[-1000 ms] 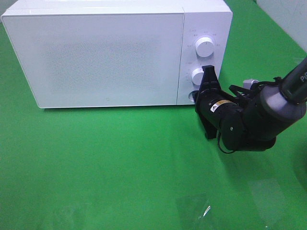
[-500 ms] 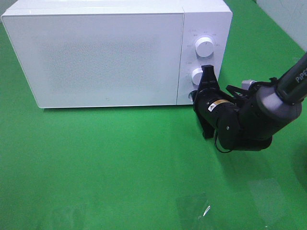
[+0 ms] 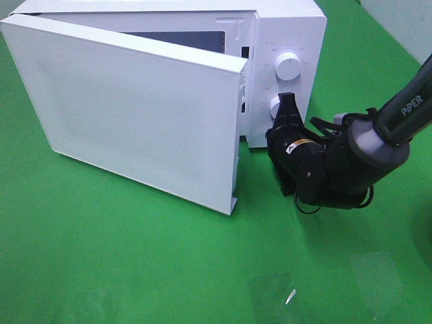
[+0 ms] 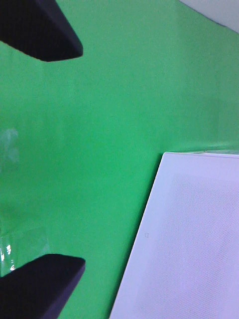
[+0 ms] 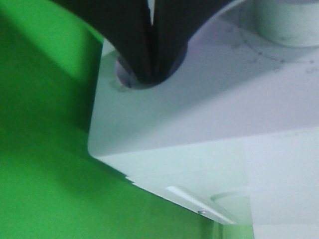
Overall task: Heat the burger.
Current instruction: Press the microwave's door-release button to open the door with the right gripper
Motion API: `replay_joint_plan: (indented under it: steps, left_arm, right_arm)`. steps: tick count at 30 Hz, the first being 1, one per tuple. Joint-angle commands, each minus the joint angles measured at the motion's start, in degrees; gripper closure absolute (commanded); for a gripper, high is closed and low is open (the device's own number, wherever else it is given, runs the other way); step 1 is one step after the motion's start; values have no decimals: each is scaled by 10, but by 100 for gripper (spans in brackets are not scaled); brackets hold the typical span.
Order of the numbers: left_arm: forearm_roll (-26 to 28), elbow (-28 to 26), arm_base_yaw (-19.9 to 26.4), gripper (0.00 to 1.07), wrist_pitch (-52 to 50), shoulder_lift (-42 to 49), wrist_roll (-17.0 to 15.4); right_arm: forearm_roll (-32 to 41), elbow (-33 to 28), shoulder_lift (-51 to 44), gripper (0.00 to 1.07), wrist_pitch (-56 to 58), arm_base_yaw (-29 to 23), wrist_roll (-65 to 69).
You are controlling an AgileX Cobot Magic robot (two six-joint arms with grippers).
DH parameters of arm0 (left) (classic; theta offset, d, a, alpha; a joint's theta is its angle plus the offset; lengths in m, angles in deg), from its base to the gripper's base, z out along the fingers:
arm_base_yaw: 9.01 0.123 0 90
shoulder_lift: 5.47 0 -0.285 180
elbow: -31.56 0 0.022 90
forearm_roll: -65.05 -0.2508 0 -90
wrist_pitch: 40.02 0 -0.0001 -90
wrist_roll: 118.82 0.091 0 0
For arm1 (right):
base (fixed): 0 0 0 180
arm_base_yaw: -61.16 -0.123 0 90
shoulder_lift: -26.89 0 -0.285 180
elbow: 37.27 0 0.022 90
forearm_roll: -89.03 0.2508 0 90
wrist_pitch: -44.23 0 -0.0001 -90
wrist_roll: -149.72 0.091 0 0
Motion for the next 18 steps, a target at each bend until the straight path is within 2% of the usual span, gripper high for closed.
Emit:
replay_joint_plan:
  steps: [1, 10, 18]
  left_arm:
    - [2, 1, -2, 6, -7, 6, 1]
    - [2, 1, -2, 6, -7, 6, 1]
    - [2, 1, -2, 6, -7, 6, 1]
  right_arm:
    - [-3, 53, -14, 107, -284, 22, -15]
    - [10, 53, -15, 107, -280, 22, -21]
    - [-1, 49, -15, 107, -211, 14, -16]
